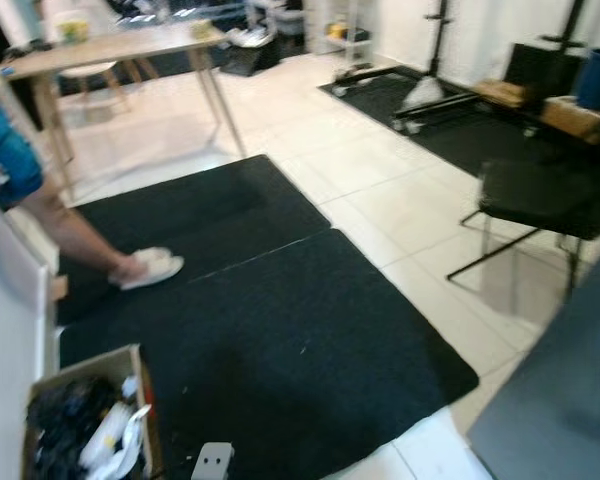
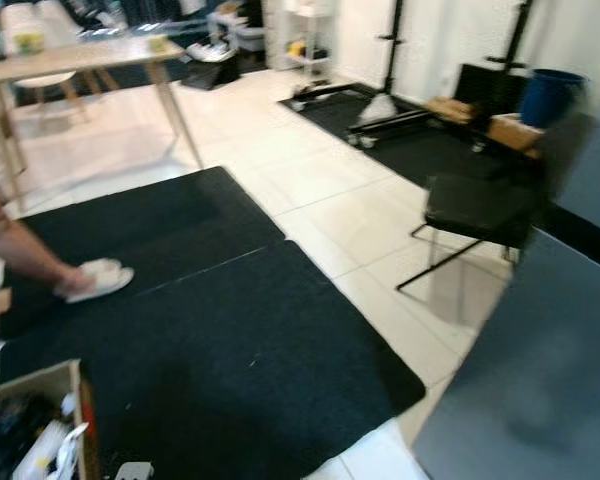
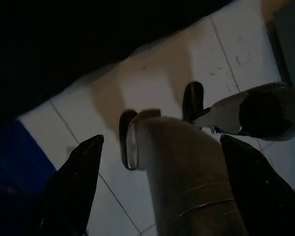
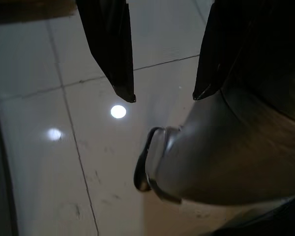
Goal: Restocking fridge
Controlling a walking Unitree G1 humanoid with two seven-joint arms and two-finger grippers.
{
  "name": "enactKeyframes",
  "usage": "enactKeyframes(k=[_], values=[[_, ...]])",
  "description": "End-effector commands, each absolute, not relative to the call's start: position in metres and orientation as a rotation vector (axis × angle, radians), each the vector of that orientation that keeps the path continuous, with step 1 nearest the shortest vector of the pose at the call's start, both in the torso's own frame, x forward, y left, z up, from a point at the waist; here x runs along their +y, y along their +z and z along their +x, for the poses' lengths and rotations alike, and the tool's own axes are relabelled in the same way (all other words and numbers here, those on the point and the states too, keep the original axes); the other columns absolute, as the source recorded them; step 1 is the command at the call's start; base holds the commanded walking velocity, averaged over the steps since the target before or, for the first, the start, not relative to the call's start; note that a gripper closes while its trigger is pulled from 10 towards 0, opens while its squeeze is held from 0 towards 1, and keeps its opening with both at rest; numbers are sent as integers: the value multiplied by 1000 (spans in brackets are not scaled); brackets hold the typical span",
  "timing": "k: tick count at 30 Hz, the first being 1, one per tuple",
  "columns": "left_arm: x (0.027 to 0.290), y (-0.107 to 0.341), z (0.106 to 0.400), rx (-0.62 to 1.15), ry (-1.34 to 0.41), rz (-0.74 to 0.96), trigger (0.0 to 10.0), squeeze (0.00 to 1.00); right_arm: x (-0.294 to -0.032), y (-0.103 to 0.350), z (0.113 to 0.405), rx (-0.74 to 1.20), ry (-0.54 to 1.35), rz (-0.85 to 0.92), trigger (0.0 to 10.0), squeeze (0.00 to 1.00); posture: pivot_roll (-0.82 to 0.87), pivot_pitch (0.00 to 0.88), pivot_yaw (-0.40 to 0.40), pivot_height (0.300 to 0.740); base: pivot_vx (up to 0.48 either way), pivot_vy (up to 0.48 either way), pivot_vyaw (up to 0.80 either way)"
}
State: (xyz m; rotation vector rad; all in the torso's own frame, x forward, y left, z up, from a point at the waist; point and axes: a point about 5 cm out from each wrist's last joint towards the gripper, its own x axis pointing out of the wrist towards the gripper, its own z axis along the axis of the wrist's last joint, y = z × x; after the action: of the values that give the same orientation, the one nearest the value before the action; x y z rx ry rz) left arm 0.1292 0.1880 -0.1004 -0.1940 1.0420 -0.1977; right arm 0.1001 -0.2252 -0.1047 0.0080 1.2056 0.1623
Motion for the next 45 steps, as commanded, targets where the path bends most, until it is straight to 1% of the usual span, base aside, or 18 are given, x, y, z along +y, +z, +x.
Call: enactKeyframes(k=[1, 15, 19, 36, 45], values=[[190, -101, 125, 1054, -194, -182, 10000, 0, -222, -105, 100, 1203, 181, 11, 10000, 0, -12, 0, 1, 740, 0, 0, 794], [191, -101, 126, 1051, -196, -170, 10000, 0, -222, -106, 97, 1210, 185, 8, 10000, 0, -12, 0, 1, 740, 0, 0, 794], [191, -101, 126, 1050, -197, -167, 10000, 0, -225, -105, 100, 1203, 152, -10, 10000, 0, -13, 0, 1, 740, 0, 0, 0], [191, -100, 128, 1038, -199, -179, 10000, 0, -228, -105, 100, 1210, 152, -30, 10000, 0, -15, 0, -2, 740, 0, 0, 0], [194, -100, 127, 1033, -197, -181, 10000, 0, -225, -106, 97, 1214, 153, -17, 10000, 0, -11, 0, 0, 740, 328, 0, 0]])
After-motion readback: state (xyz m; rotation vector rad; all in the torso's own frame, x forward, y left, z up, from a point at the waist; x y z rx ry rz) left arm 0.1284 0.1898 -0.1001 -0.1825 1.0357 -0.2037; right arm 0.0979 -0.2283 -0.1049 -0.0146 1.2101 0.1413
